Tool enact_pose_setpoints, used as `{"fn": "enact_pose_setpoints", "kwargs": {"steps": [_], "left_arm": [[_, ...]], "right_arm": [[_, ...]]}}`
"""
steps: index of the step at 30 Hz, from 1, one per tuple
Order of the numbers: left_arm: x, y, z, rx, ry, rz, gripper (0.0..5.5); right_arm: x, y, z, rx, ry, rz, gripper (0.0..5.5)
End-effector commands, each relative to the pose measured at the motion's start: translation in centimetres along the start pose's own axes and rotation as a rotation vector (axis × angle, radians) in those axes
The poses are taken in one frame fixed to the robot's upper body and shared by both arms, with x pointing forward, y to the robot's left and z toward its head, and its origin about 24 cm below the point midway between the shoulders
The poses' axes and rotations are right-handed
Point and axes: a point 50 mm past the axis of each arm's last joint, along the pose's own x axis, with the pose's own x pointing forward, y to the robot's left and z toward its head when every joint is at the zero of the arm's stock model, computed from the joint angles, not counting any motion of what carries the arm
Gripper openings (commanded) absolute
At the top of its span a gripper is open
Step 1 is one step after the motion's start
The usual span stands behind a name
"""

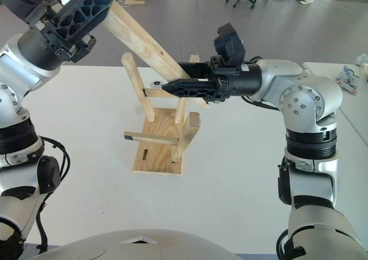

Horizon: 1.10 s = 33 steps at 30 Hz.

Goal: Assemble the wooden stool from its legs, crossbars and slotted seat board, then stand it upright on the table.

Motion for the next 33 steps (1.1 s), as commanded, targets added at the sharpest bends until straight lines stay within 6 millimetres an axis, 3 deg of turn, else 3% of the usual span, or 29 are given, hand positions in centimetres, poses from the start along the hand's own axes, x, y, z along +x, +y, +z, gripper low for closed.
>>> {"fn": "enact_pose_setpoints", "kwargs": {"steps": [1,5,7,9,11,14,16,18,22,27,33], "left_arm": [[-0.3,1.7,3.8,0.169,-0.122,0.147,2.05],[-2.4,2.0,8.1,0.307,-0.192,0.233,2.04],[-3.7,1.5,10.1,0.378,-0.188,0.267,2.04],[-5.4,1.1,11.8,0.438,-0.158,0.316,2.04],[-7.0,0.6,12.8,0.453,-0.110,0.332,2.04],[-9.0,0.4,11.4,0.414,0.143,0.302,2.04],[-10.7,1.6,8.2,0.389,0.388,0.272,2.03],[-11.7,2.0,6.5,0.332,0.509,0.233,2.03],[-12.4,1.5,4.8,0.229,0.569,0.134,2.03],[-13.2,0.6,1.7,0.132,0.570,0.080,2.03],[-13.9,0.9,-0.8,0.263,0.496,0.185,2.03]], "right_arm": [[-0.6,-1.9,2.4,-0.065,-0.089,-0.183,2.52],[-1.4,-3.2,3.9,-0.173,-0.217,-0.351,3.40],[-2.3,-3.3,4.3,-0.187,-0.265,-0.405,3.44],[-3.8,-3.6,4.7,-0.199,-0.320,-0.492,3.44],[-6.5,-3.6,4.2,-0.210,-0.379,-0.644,3.44],[-11.3,-2.5,1.0,-0.184,-0.392,-0.899,3.44],[-14.5,-0.3,-6.4,-0.035,-0.336,-1.114,3.44],[-15.4,1.3,-10.0,0.050,-0.303,-1.202,3.44],[-15.7,3.0,-13.6,0.131,-0.203,-1.263,3.44],[-13.2,3.8,-17.0,0.231,-0.149,-1.218,3.44],[-11.1,4.9,-19.5,0.300,-0.112,-1.177,3.44]]}}
